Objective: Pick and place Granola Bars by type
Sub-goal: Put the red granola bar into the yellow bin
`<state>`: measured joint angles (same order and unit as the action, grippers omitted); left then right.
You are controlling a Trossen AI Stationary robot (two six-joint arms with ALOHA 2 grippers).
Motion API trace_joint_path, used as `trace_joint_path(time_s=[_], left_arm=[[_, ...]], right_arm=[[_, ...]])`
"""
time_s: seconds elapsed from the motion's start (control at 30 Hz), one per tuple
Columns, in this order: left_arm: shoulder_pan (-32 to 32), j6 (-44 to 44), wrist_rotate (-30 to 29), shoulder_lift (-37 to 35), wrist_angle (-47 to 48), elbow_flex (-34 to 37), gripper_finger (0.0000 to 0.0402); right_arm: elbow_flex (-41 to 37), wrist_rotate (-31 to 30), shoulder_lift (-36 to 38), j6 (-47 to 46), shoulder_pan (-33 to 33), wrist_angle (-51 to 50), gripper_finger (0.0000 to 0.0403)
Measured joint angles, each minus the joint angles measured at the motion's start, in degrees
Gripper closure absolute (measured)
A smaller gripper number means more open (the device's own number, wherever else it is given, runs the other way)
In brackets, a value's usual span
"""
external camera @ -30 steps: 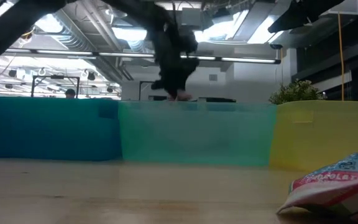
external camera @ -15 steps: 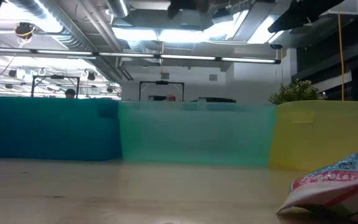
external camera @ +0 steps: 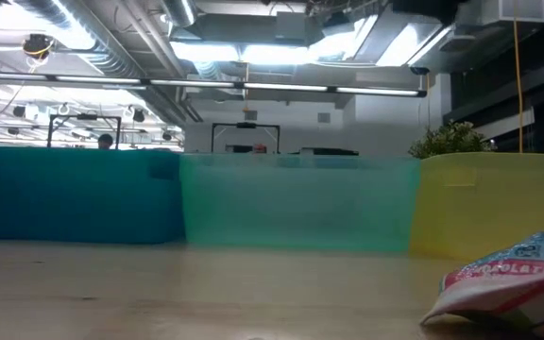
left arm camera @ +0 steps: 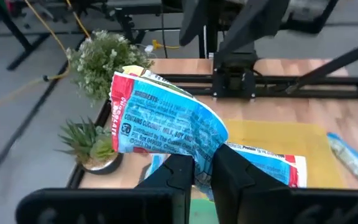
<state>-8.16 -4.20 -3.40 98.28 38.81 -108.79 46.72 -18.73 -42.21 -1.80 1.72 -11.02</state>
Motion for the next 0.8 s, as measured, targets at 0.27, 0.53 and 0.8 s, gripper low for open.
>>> trace_joint_path(time_s=[0.27, 0.53, 0.8], left_arm=[[4.0, -8.04, -10.43, -0.46, 0.69, 0.11, 0.0374], [6.6, -15.45, -17.59, -0.66, 0.67, 0.09, 0.0374], [6.62, -18.41, -19.34, -0.64, 1.0, 0.09, 0.0372]], right_arm=[[3.13, 11.02, -7.66, -11.02, 4.26, 8.85, 0.0131], [11.69, 20.79, -17.04, -13.17, 8.14, 10.27, 0.004], [17.47, 22.0, -24.0, -12.68, 8.22, 10.05, 0.004]])
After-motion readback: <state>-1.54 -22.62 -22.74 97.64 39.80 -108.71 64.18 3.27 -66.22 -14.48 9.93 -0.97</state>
